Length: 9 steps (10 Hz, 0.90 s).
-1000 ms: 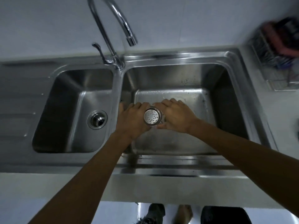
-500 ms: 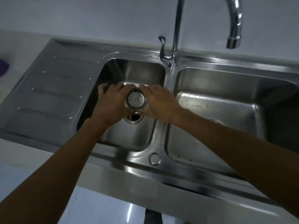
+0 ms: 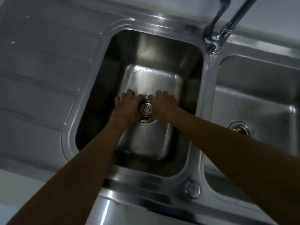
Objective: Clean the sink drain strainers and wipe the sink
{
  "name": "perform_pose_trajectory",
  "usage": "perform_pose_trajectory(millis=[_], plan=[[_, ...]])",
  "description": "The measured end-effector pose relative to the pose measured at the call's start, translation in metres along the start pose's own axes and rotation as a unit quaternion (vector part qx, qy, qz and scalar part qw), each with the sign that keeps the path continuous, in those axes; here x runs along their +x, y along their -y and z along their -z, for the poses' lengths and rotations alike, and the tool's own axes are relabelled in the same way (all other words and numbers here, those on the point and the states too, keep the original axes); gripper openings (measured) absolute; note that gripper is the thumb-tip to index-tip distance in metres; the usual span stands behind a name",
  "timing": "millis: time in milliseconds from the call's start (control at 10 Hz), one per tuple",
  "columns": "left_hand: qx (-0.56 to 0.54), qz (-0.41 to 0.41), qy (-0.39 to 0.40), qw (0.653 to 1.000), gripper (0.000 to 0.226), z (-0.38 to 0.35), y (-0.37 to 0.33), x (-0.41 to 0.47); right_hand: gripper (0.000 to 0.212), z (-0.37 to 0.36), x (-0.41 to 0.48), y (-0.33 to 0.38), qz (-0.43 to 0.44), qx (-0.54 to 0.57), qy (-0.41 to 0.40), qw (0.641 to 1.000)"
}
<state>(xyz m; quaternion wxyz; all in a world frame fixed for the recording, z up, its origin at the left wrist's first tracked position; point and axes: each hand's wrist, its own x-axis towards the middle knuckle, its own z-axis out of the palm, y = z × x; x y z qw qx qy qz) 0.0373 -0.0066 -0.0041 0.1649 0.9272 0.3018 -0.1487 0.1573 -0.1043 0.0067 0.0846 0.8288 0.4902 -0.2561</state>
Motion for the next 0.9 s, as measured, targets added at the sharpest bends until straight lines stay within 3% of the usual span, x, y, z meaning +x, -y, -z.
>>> perform_pose_trajectory(millis=[200, 400, 500, 900], plan=[[0.003, 0.010, 0.025, 1.000, 0.080, -0.018, 0.006, 0.012, 0.081, -0.020, 0.014, 0.008, -0.031, 0.031, -0.009, 0.999], [-0.013, 0.017, 0.032, 0.999, 0.085, -0.017, 0.010, 0.014, 0.108, -0.023, 0.013, 0.007, -0.023, 0.058, 0.038, 0.997], [-0.015, 0.016, 0.037, 0.999, 0.087, -0.016, 0.009, 0.015, 0.111, -0.022, 0.014, 0.007, -0.027, 0.052, 0.039, 0.998], [0.021, 0.055, 0.080, 0.995, 0.107, -0.025, -0.012, -0.010, 0.108, -0.028, -0.006, -0.006, -0.024, 0.086, 0.050, 0.995]])
